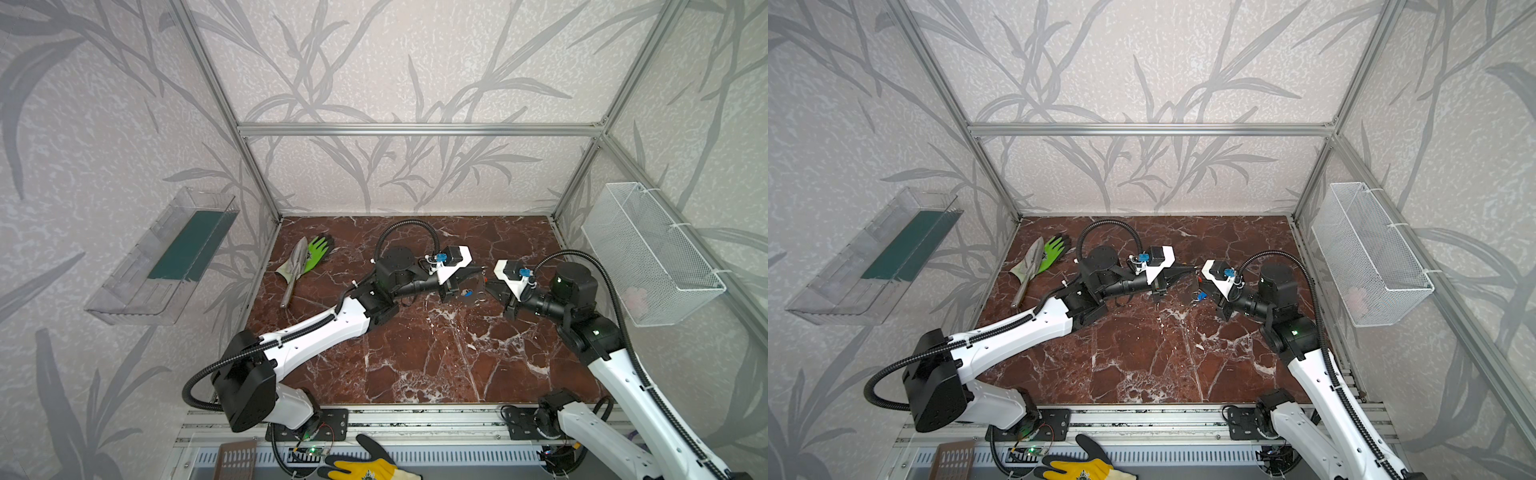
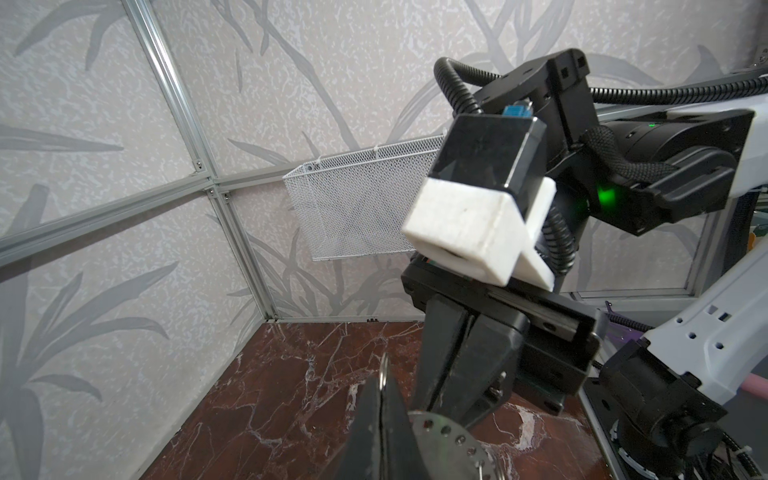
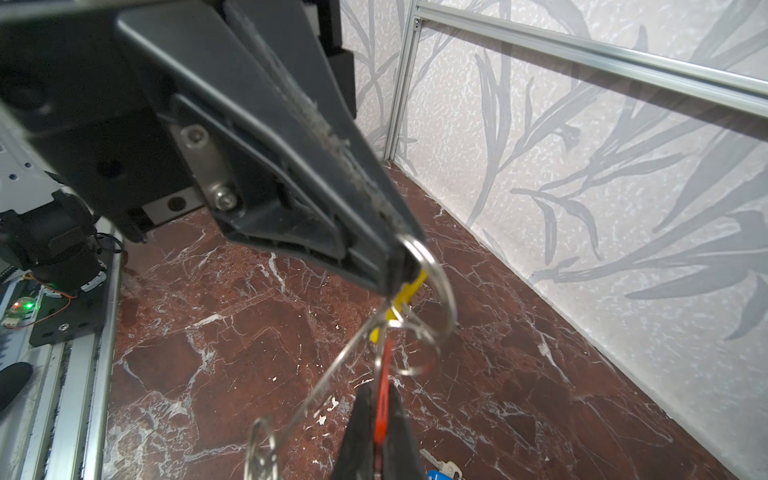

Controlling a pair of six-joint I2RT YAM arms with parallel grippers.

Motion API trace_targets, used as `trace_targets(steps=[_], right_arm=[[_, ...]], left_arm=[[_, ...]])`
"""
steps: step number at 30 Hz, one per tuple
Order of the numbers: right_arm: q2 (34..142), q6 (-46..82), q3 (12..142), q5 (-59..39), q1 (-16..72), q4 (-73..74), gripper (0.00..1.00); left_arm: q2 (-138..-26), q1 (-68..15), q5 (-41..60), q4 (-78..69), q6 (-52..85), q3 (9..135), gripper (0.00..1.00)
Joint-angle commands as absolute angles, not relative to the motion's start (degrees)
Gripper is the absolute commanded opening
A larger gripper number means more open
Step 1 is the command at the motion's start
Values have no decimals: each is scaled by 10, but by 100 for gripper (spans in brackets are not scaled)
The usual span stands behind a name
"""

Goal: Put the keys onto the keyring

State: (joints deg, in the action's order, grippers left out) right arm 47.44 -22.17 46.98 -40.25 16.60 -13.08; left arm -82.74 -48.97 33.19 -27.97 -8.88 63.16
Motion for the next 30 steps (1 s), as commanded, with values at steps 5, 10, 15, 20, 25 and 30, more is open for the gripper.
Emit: trace_targets(steps=[5,10,15,20,25,30], right_arm=[[471,-243,493,-404,169,-157,15],[428,-265,469,-380,143,-176,34],[375,-225,420,-426,85,-124,38],[349,-148,393,-499,76,-11,34],[380,-78,404,-537,76,74,30],[411,-54,417,-561,76,99,28]], left_arm=[[-830,-487,356,-331,-61,621,0],[-823,-476,373,-336,-53,615,0],[-824,-463,409,-346,-34,613,0],[-824,-456,435,-343,-30,613,0],[-824,-455,458,-324,-36,618,0],[-822,-455,465,-325,-30,616,0]])
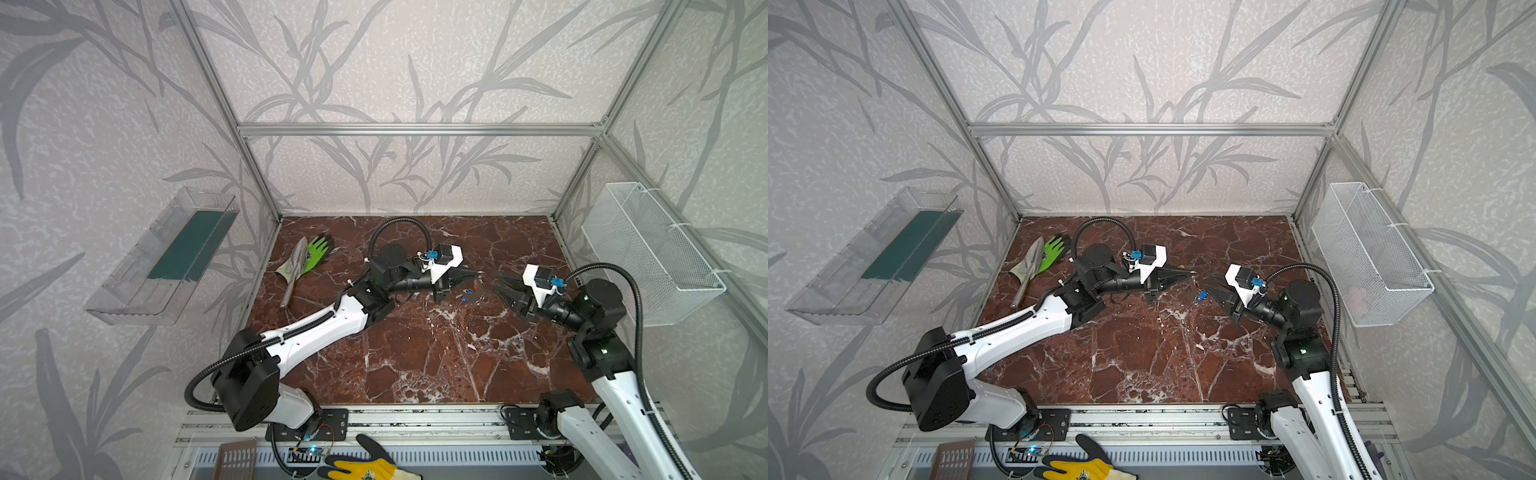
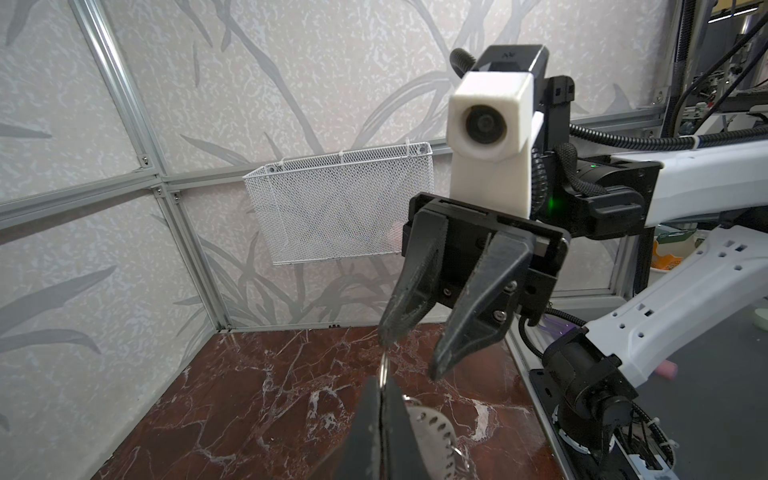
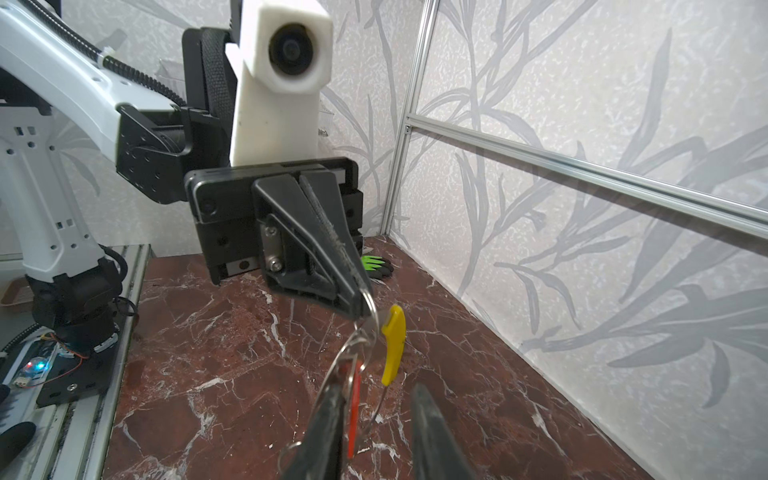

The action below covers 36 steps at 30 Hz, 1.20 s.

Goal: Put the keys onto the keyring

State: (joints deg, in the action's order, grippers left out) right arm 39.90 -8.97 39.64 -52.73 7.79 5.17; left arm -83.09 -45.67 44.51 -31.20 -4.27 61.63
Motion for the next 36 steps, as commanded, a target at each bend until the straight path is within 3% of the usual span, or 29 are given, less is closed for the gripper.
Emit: trace_targets(steps=[1,36], right_arm=[[416,-53,417,-563,76,102,27],[462,-14,429,-640,89,107,15]], left_arm=[[-820,-455,466,-324,-31,616,0],[-832,-457,490,-331,-22,629,0]])
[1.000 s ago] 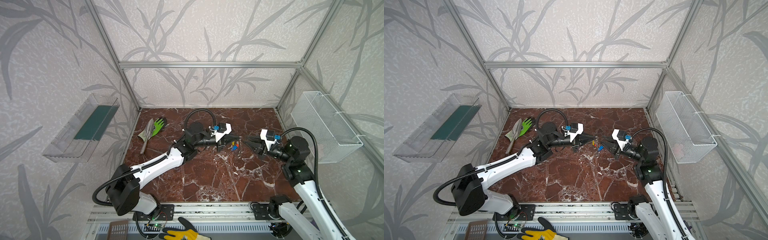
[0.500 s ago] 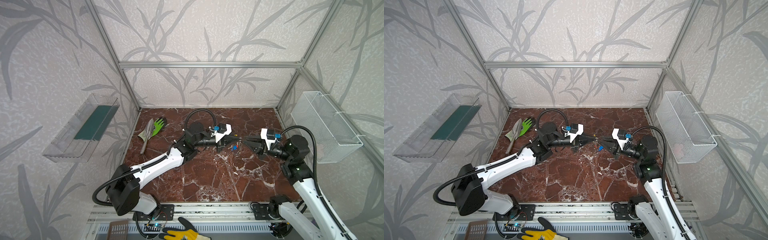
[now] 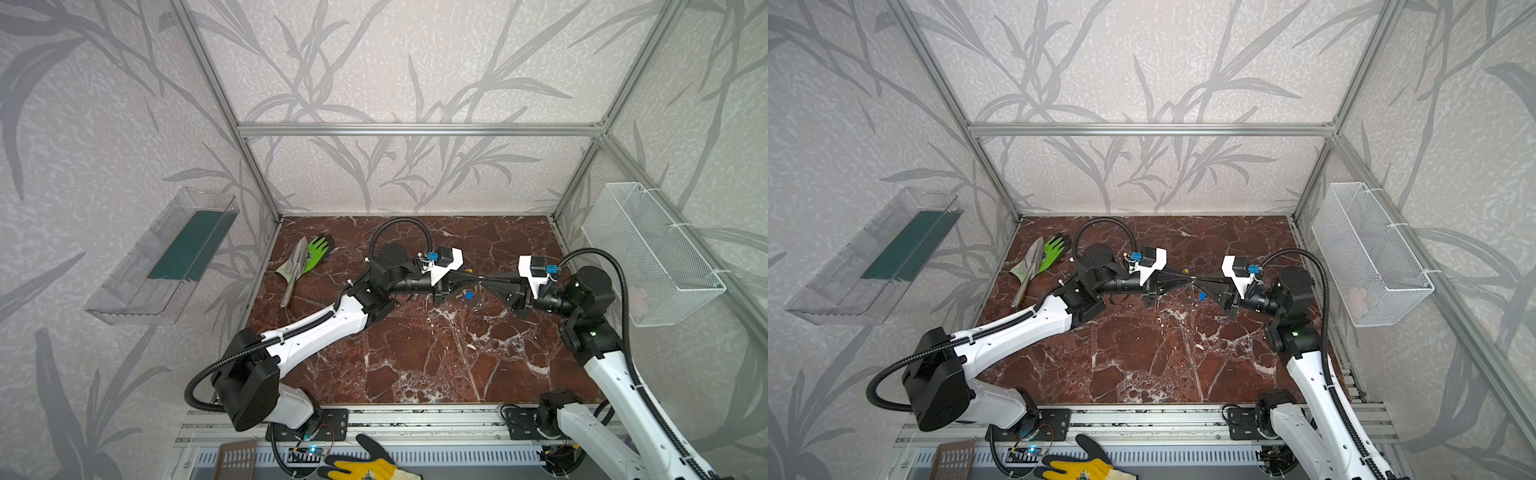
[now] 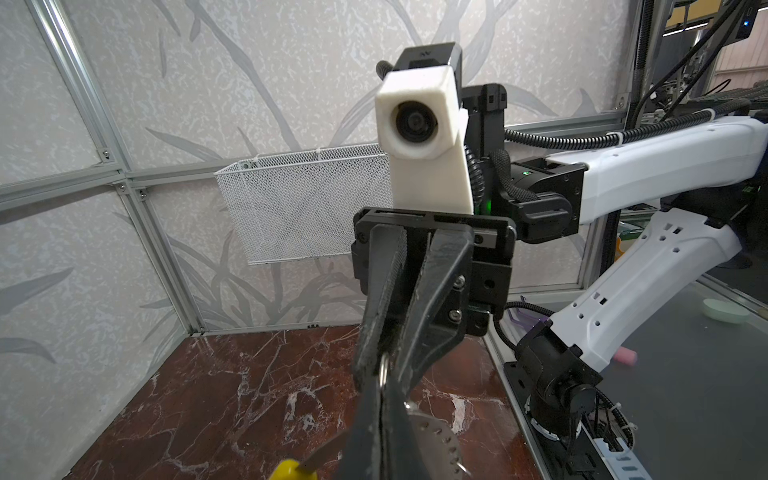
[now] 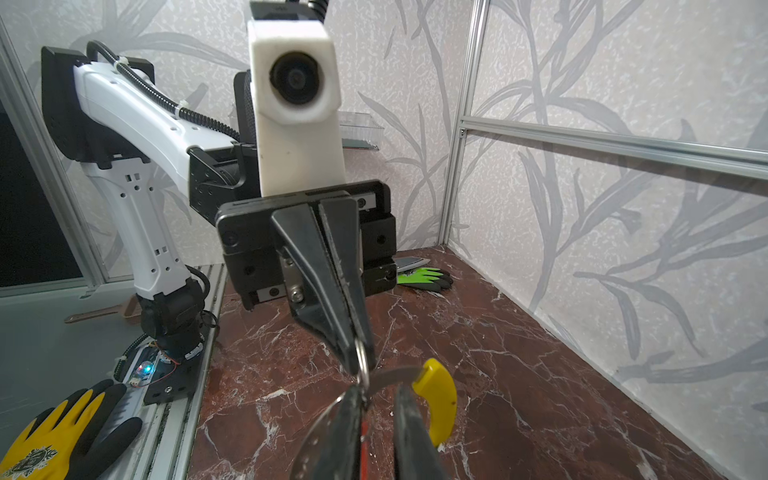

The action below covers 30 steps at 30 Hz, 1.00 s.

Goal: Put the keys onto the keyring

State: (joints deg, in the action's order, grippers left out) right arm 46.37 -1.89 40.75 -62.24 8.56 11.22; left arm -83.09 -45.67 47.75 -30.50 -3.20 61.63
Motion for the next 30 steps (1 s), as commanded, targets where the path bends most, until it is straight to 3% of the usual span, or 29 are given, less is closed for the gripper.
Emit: trace_targets(steps=[1,6,8,11,13,20,25,30], right_arm=[[462,-15,430,-642,89,105,14],[458,-16,432,-645,89,98,0],[455,-37,443,-638,89,57,0],[450,-117,481,-611,90,-81,0],[452,-169,511,-589,90,-174,0],[496,-252,588,-513,105,-362,0],[525,-276,627,-443,150,-420,0],[533,-271,635,-433,164,-420,0]], left_arm=[[-832,-457,490,-332,-21,629,0],[-832,-457,487,-325,-25,628,0],[-828,-458,479,-295,-49,630,2],[-808,-458,442,-184,-137,648,22],[-796,-457,415,-106,-200,663,29],[-784,-478,340,49,-332,710,31],[-790,-503,316,81,-364,730,32],[-796,-515,304,96,-377,737,31]])
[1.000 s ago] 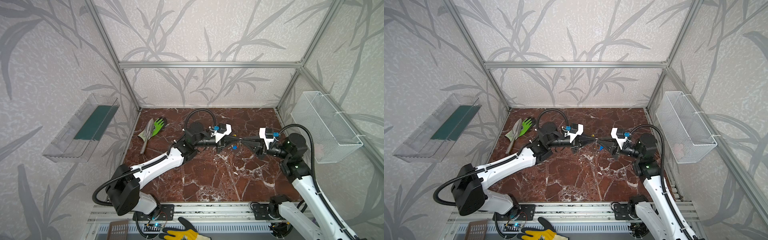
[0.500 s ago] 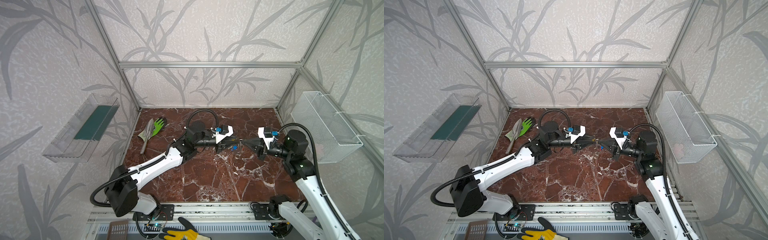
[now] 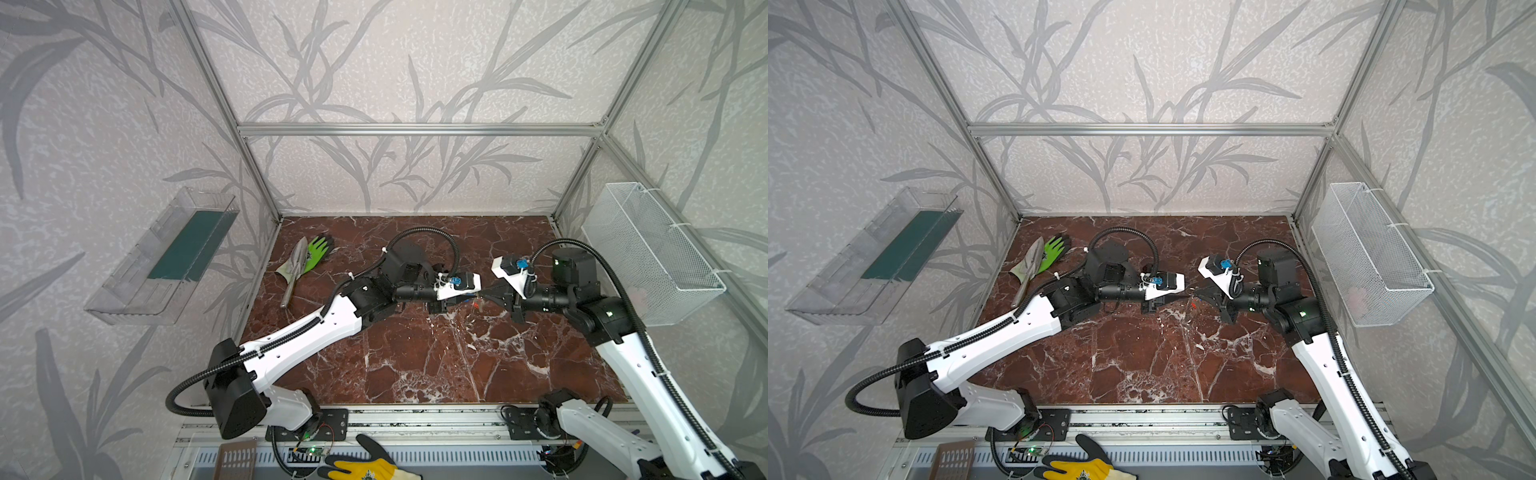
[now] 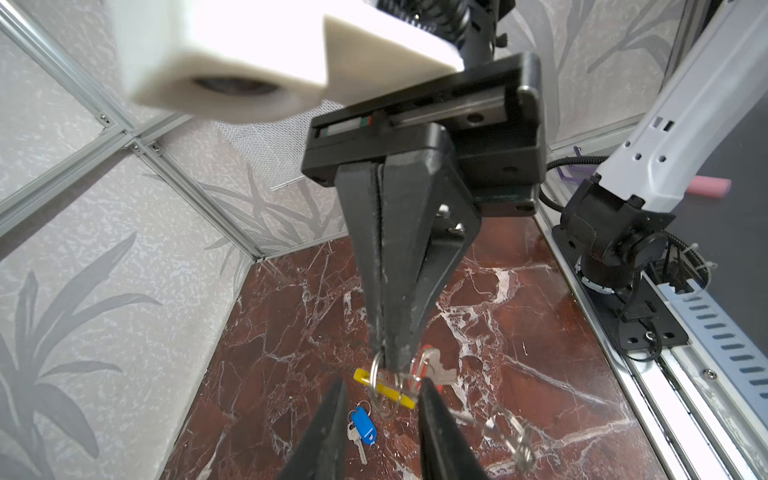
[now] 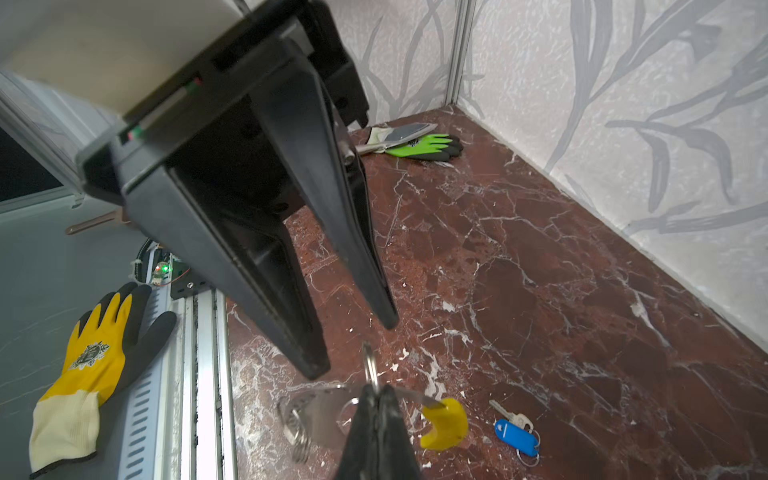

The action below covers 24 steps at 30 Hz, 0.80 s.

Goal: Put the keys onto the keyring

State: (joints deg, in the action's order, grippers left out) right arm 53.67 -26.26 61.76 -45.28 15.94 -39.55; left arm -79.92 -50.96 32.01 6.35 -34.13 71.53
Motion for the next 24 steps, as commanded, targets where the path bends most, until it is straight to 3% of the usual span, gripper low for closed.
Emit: trace_targets(steps=[1,15,24], right_arm=[[533,-269,635,-433,166,-418,0],[529,-272,636,-432,177,-420,0],[524,-275,633,-432,178,-416,0]], left_arm=[[-796,-516,302,99,-380,738,31],[-818,-522,306,105,-387,755,30],[-833,-524,317,117,-391,767,23]])
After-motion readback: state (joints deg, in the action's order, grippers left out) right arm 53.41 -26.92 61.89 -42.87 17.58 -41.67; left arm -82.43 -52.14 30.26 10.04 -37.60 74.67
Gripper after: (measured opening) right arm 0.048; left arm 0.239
